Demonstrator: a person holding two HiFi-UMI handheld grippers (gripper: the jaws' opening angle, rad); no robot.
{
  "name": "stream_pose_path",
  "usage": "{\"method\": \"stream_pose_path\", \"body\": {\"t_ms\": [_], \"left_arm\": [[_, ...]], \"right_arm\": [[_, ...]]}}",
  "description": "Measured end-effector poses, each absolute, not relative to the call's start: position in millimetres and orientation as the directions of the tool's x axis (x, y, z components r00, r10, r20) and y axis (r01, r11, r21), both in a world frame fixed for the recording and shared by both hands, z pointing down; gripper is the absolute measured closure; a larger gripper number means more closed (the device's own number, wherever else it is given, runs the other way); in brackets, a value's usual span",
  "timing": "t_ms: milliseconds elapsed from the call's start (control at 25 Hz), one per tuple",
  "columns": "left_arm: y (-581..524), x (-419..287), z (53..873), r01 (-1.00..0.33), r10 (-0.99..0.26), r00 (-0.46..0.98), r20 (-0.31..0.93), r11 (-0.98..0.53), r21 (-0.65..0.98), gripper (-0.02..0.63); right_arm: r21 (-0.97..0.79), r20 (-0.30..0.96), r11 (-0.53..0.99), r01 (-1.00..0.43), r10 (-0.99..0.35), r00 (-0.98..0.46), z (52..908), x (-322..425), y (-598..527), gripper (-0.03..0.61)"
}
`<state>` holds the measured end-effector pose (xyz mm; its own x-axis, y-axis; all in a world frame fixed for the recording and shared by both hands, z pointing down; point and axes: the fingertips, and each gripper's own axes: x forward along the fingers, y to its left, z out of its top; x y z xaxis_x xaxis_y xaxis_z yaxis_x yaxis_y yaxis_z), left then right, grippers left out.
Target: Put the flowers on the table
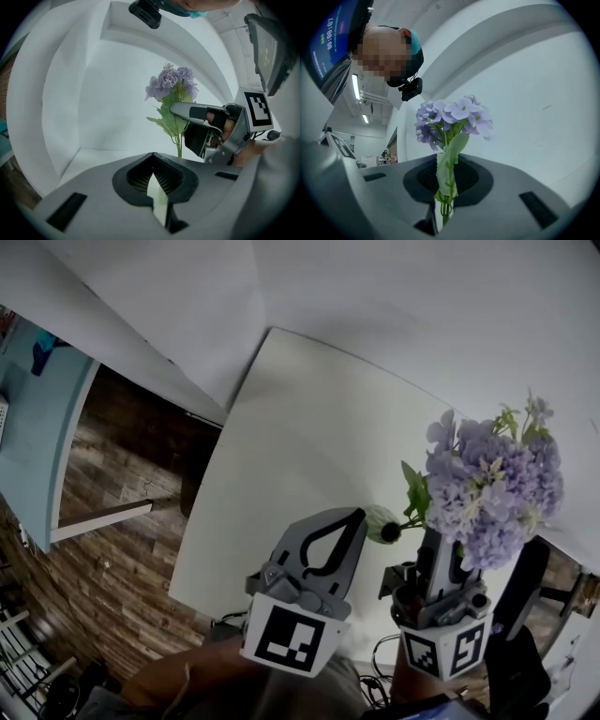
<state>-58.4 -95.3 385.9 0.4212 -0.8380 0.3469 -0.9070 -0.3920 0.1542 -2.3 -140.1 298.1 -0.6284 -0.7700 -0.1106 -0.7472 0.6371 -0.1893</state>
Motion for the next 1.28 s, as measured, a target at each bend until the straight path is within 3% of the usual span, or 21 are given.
{"method": "stream_pose_path", "body": {"t_ms": [760, 1280], "left_arm": [[-66.9, -53.1, 379.6, -0.908, -0.852, 0.418, 0.314, -0.399, 0.125, 0.606], [-81.3, -43.5, 366.3, -0.913, -0.853, 0.408, 0.325, -0.391, 0.119, 0.606]], "right_arm": [[-0.187, -0.142, 0.665, -0.723, -0.746, -0.65, 306.5, -1.0, -94.1, 0.532], [-0.09, -0.051, 0.696, -0.713, -0.718, -0.694, 326.9, 7.1, -98.8, 0.525]]}}
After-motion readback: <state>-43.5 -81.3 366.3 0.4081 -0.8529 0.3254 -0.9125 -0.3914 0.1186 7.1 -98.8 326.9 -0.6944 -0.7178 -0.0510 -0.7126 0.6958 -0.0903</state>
